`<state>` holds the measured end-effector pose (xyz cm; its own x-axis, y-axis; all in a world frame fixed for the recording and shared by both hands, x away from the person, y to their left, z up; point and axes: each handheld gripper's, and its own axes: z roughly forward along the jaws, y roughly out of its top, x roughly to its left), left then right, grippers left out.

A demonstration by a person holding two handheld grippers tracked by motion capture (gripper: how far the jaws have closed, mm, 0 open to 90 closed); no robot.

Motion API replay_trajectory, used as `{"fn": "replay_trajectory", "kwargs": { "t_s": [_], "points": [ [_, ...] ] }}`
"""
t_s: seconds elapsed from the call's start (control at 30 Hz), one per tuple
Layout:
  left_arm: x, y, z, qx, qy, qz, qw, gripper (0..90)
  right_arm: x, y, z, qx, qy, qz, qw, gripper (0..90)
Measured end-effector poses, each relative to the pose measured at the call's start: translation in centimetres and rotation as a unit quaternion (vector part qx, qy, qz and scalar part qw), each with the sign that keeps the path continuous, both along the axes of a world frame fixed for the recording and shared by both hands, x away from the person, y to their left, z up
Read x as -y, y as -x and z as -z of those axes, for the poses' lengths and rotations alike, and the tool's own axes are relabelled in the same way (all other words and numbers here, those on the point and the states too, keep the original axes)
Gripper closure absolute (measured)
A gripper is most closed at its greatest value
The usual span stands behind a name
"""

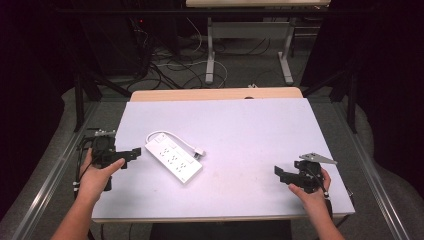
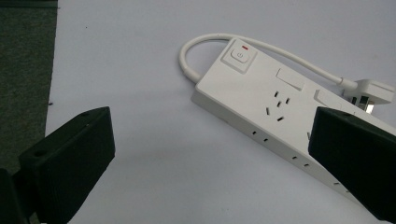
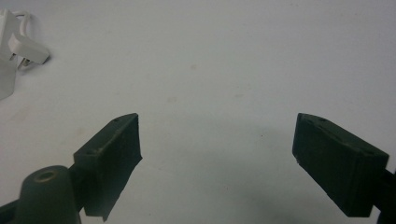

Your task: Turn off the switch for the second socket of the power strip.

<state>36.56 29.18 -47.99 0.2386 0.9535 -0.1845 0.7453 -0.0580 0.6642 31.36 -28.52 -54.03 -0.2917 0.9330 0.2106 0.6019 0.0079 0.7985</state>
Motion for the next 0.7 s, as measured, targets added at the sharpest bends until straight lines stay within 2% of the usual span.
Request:
{"fn": "replay_trajectory", "kwargs": {
  "t_s": [0.07, 0.17, 0.2, 0.47, 0.5, 0.57, 0.7],
  "points": [
    [-0.1, 0.1, 0.4, 0.007, 0.001, 0.0, 1.0, 0.7, 0.0, 0.0, 0.0, 0.001, 0.001, -0.001, 1.0, 14.7],
    [-0.2, 0.3, 0.7, 0.003, 0.005, 0.0, 1.0, 0.7, 0.0, 0.0, 0.0, 0.0, 0.0, 0.0, 1.0, 14.7],
    [-0.2, 0.4, 0.9, 0.011, 0.005, -0.001, 0.9999, 0.7, 0.0, 0.0, 0.0, 0.0, 0.0, 0.0, 1.0, 14.7],
    [-0.4, 1.1, 2.4, 0.025, 0.016, -0.003, 0.9996, 0.7, 0.0, 0.0, 0.0, 0.0, -0.001, 0.0, 1.0, 14.7],
    [-0.5, 1.2, 2.4, 0.02, 0.016, 0.002, 0.9997, 0.7, 0.0, 0.0, 0.1, 0.004, 0.0, 0.005, 1.0, 14.7],
    [-0.5, 1.4, 3.0, 0.032, 0.022, -0.005, 0.9992, 0.7, 0.0, 0.0, 0.0, 0.0, -0.001, 0.0, 1.0, 14.7],
    [-0.5, 1.8, 3.9, 0.032, 0.03, -0.011, 0.999, 0.7, 0.1, 0.0, 0.0, 0.0, -0.001, 0.002, 1.0, 14.7]
  ]
}}
